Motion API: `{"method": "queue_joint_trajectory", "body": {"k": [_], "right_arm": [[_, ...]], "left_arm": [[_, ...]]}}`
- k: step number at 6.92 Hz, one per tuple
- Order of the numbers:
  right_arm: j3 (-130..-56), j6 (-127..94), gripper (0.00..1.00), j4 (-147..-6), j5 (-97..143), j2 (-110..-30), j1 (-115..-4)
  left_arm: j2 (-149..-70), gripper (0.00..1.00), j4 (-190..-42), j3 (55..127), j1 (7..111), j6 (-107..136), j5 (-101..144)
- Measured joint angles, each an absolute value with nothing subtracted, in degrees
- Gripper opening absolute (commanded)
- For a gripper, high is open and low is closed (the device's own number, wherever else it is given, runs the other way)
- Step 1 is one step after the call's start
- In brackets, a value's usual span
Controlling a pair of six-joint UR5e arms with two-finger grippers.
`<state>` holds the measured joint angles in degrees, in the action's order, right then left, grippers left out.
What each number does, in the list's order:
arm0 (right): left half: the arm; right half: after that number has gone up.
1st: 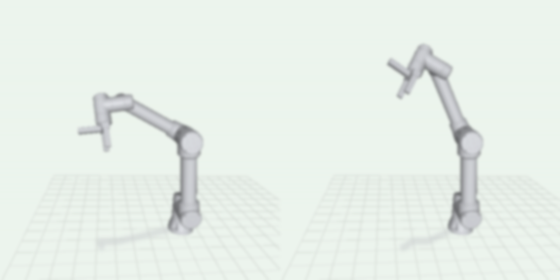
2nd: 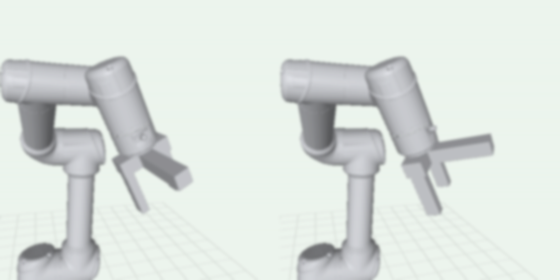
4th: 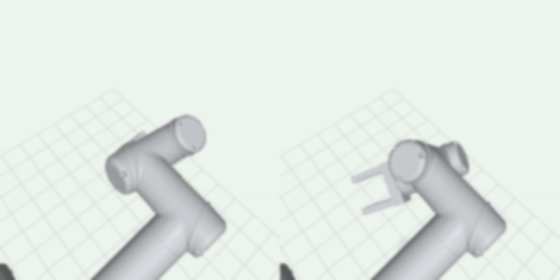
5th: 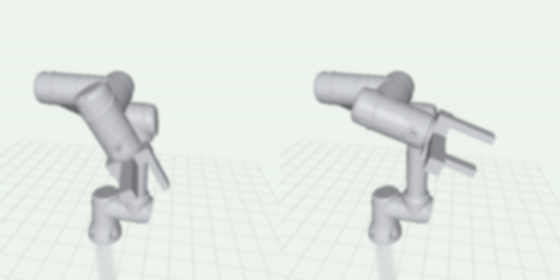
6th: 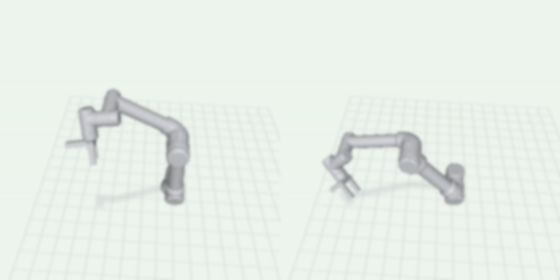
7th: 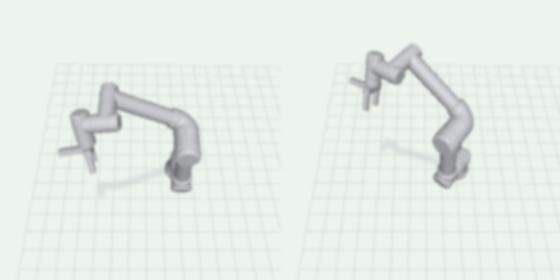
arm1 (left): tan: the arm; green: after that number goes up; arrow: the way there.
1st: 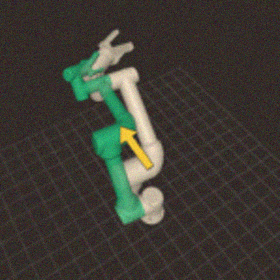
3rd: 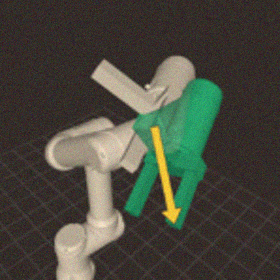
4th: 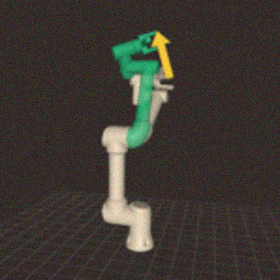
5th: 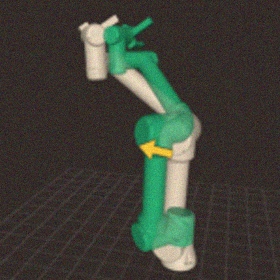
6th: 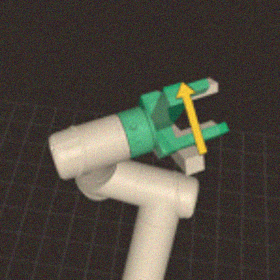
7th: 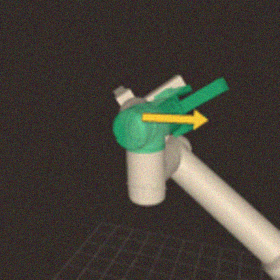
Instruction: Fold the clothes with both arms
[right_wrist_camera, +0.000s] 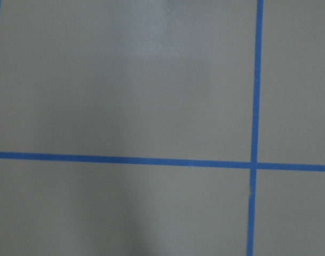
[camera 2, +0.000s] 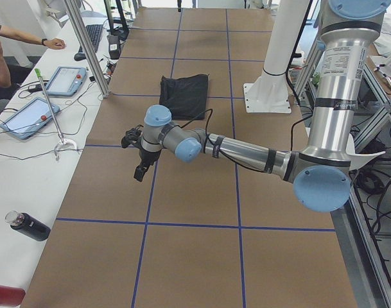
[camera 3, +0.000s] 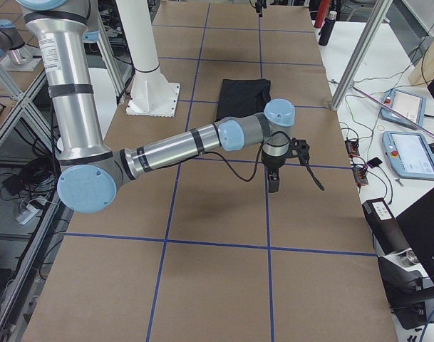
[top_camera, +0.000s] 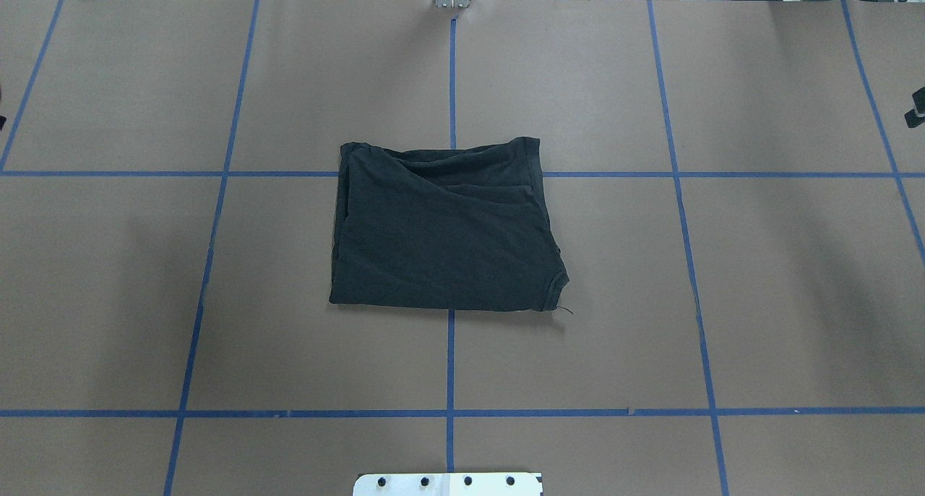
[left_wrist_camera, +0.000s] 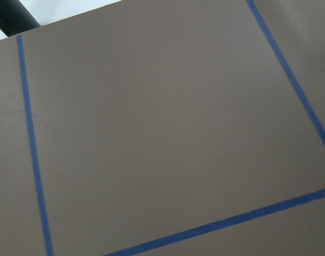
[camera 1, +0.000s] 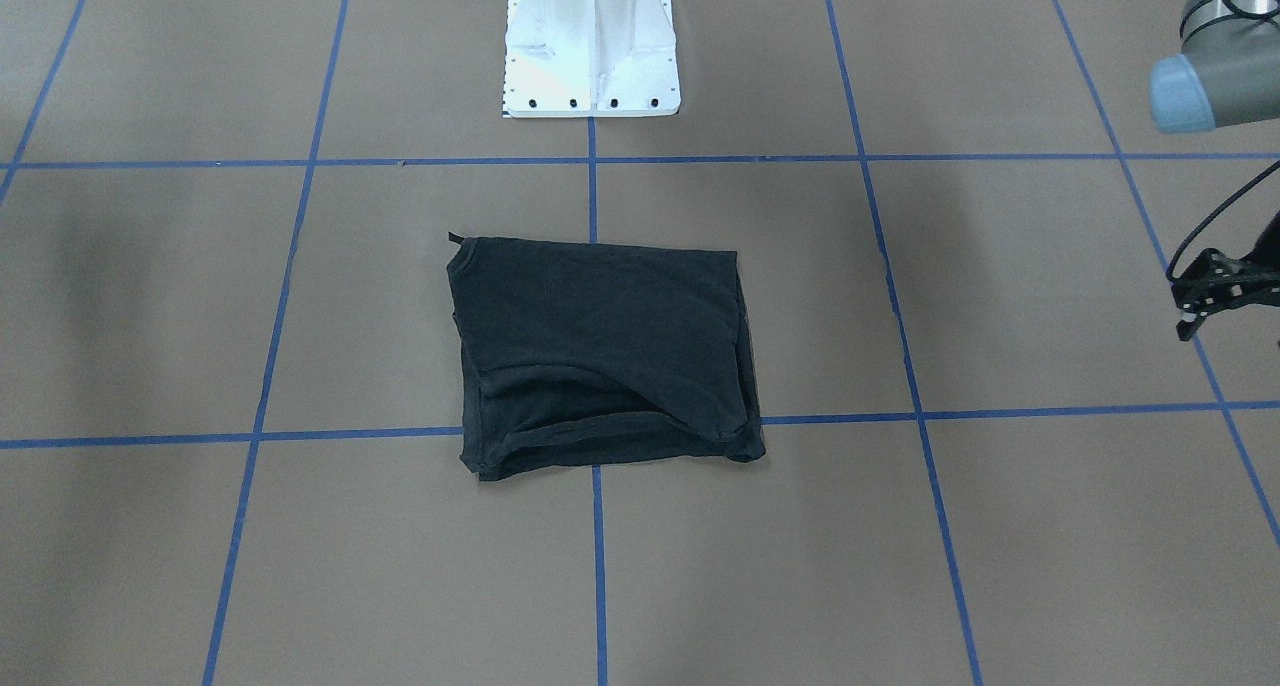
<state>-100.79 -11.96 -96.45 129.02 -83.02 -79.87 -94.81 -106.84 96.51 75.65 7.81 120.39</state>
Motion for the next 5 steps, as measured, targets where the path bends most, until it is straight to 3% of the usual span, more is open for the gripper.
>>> {"method": "queue_joint_trajectory", "body": {"k": [3, 5], "right_arm": [[-100.46, -2.78, 1.00, -99.60, 129.94, -87.18, -82.27], [-100.32, -1.94, 1.00, -99.71, 134.28, -90.25, -83.25]], "left_arm": [[-94.74, 0.99, -90.04, 96.75, 88.43, -11.67, 124.66], [-93.52, 0.99, -86.06, 94.77, 90.77, -14.94, 124.98]]}}
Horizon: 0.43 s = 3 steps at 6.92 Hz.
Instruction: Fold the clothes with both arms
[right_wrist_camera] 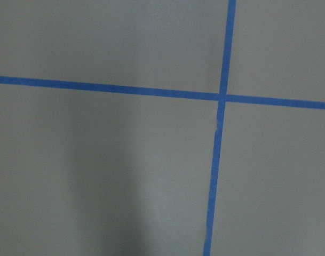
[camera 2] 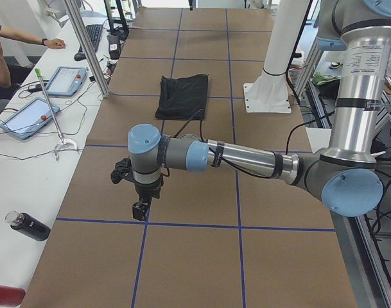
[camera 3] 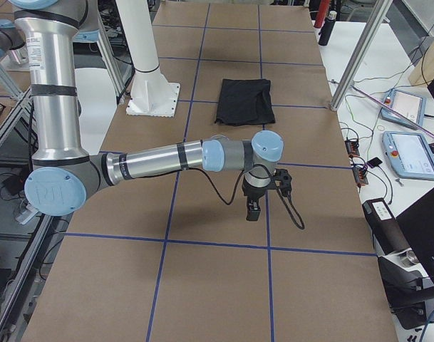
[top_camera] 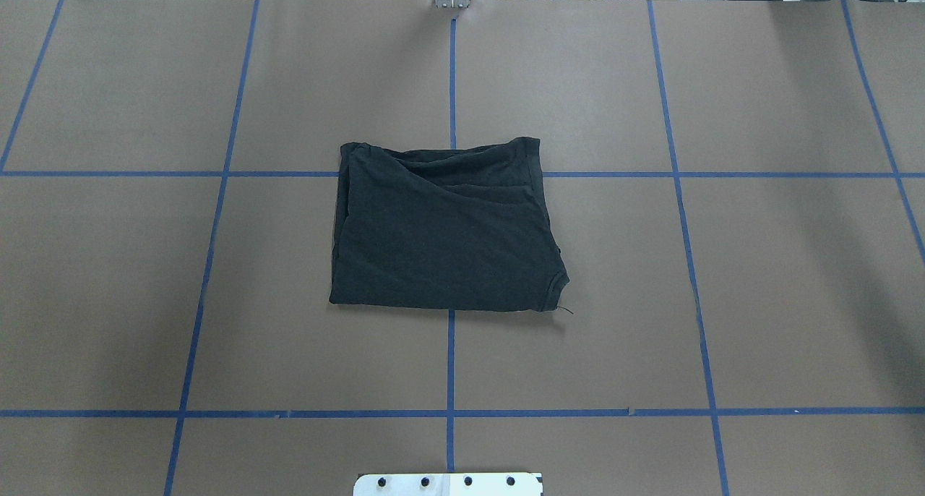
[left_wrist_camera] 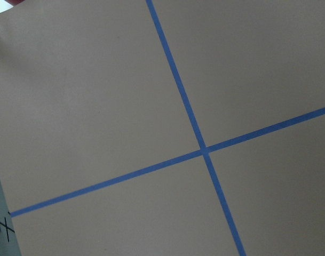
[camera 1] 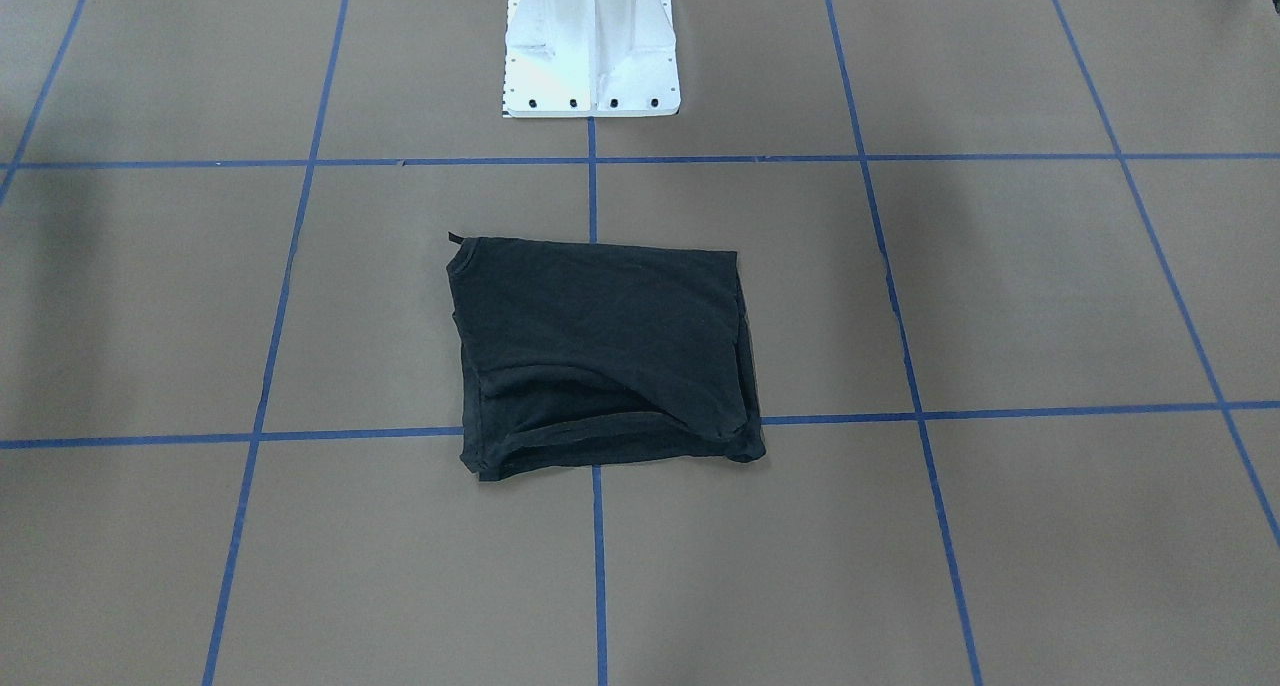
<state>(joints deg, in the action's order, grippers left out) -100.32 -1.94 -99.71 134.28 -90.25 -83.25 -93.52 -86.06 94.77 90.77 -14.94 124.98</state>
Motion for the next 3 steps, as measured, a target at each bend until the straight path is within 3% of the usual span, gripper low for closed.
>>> {"method": "queue_joint_trajectory", "body": {"k": [3], "right_arm": [[-98.71, -1.85, 1.00, -99.31, 136.82, -92.81, -84.08]], "left_arm": [[-91.27, 0.99, -87.93, 91.03, 90.95, -15.05, 126.32]]}}
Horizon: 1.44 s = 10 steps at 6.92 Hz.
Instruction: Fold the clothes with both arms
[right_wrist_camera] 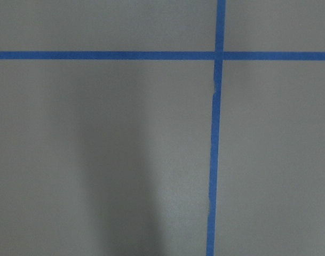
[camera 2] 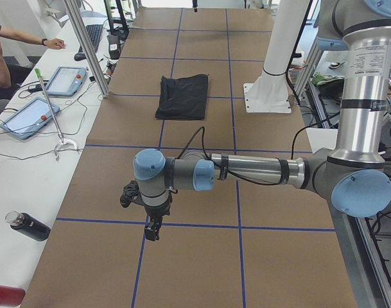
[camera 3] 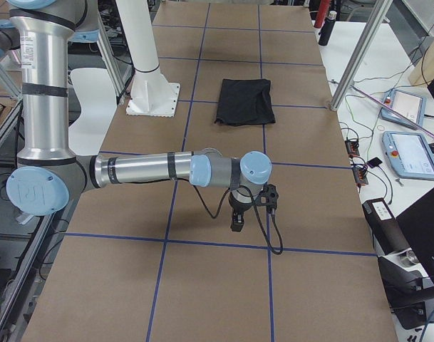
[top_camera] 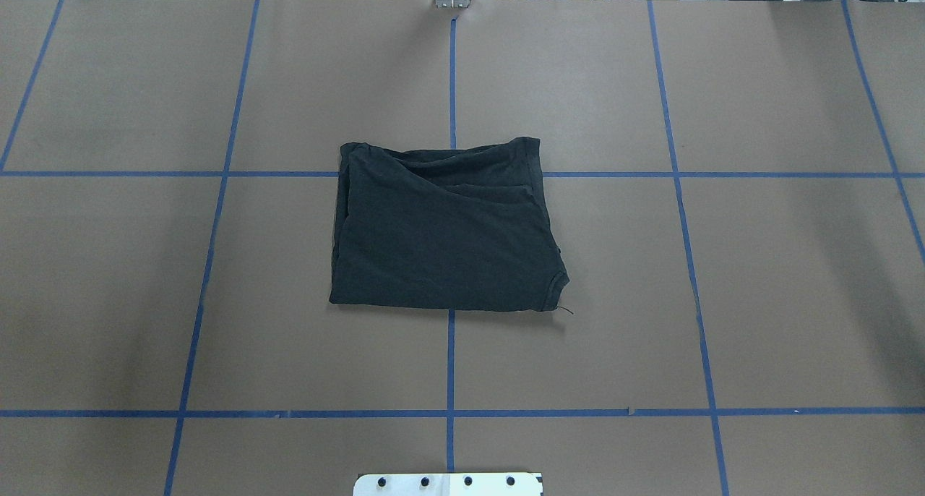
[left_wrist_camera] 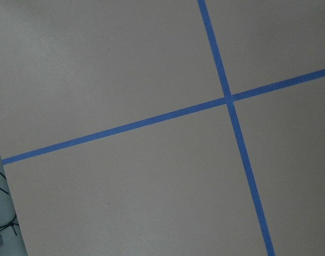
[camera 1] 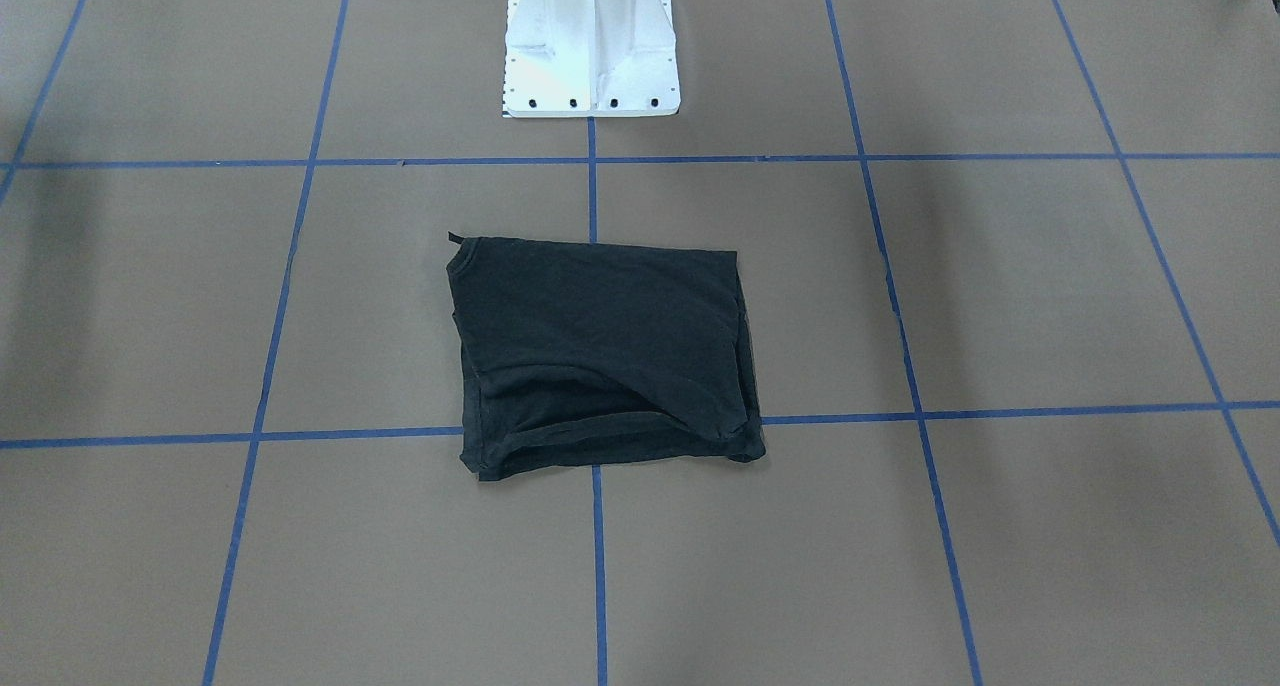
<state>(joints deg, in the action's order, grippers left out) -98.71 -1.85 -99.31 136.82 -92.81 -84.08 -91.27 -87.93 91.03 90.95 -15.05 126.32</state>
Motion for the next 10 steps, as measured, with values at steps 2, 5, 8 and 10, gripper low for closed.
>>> {"method": "queue_joint_trajectory", "body": {"k": [2, 5, 8, 10], "right_arm": [[-98.15, -0.75, 1.00, -99.17, 136.87, -93.43, -84.79], [-97.76, 1.95, 1.00, -99.14, 136.82, -93.67, -86.68], [-98.05, 2.34, 1.00, -98.12, 136.75, -93.67, -88.41], [-97.97, 1.95, 1.00, -95.58, 136.53, -93.81, -88.64]], "left_arm": [[-91.11, 0.99, -88.77, 90.45, 90.78, -14.21, 129.35], [-91.16, 0.99, -88.90, 92.10, 90.44, -10.74, 130.20], [-91.12, 0.99, -88.88, 92.59, 90.39, -10.30, 130.15], [-91.07, 0.99, -88.86, 92.79, 90.41, -10.17, 130.17]]}}
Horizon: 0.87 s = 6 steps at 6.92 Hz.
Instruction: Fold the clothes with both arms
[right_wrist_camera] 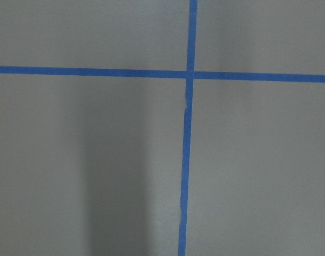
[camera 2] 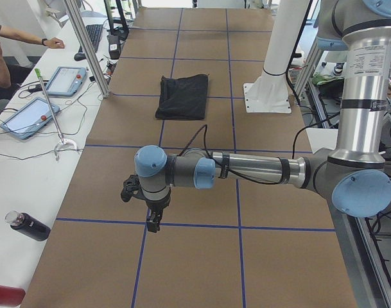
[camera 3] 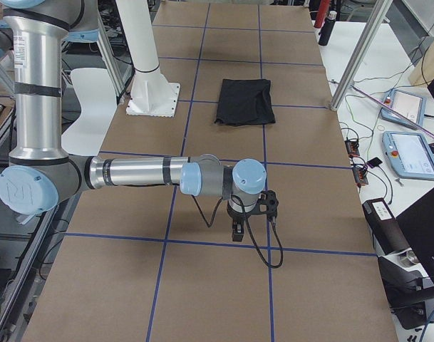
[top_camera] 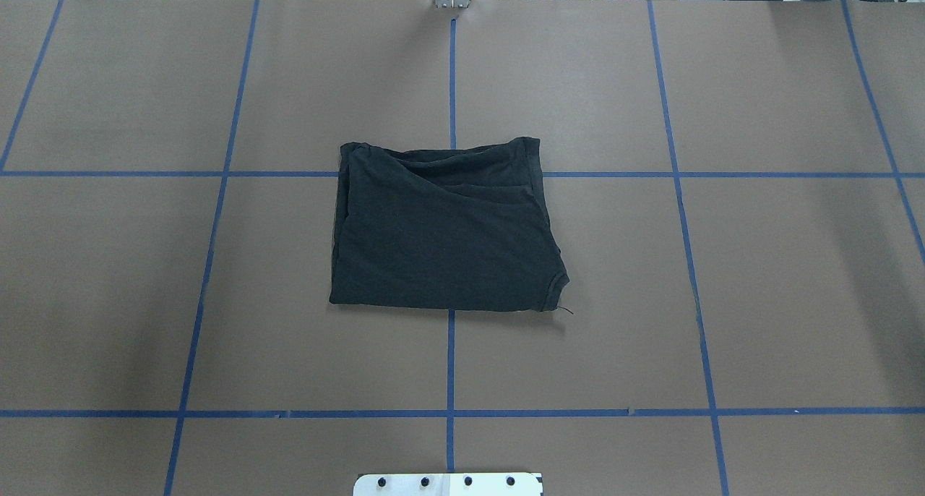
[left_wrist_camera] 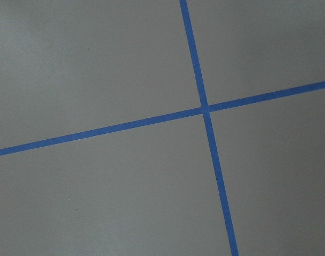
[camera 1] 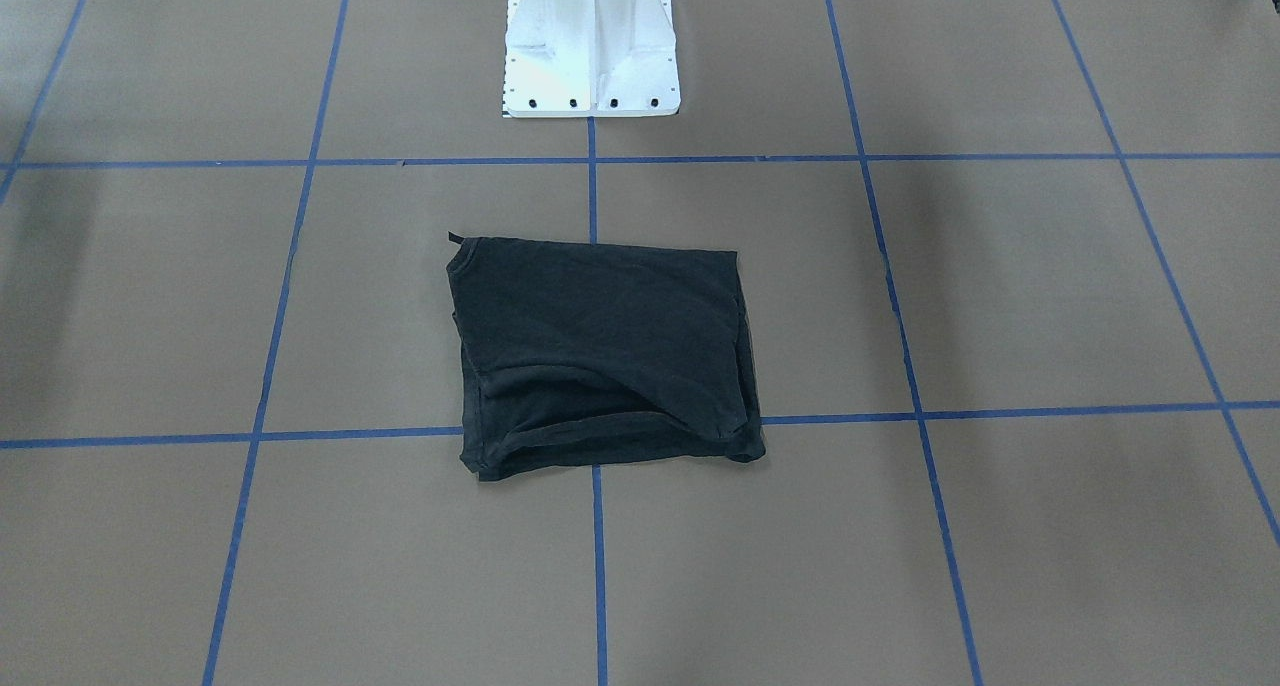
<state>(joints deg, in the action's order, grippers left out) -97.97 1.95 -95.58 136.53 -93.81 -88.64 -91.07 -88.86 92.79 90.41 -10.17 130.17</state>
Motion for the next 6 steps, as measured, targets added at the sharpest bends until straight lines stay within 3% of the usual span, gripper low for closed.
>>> {"method": "queue_joint_trajectory", "body": {"k": [6], "right_arm": [[-97.71, 1.74, 1.00, -94.92, 136.39, -93.95, -88.88]], "left_arm": [[-90.30, 0.99, -89.42, 92.78, 90.27, -6.70, 132.94]]}}
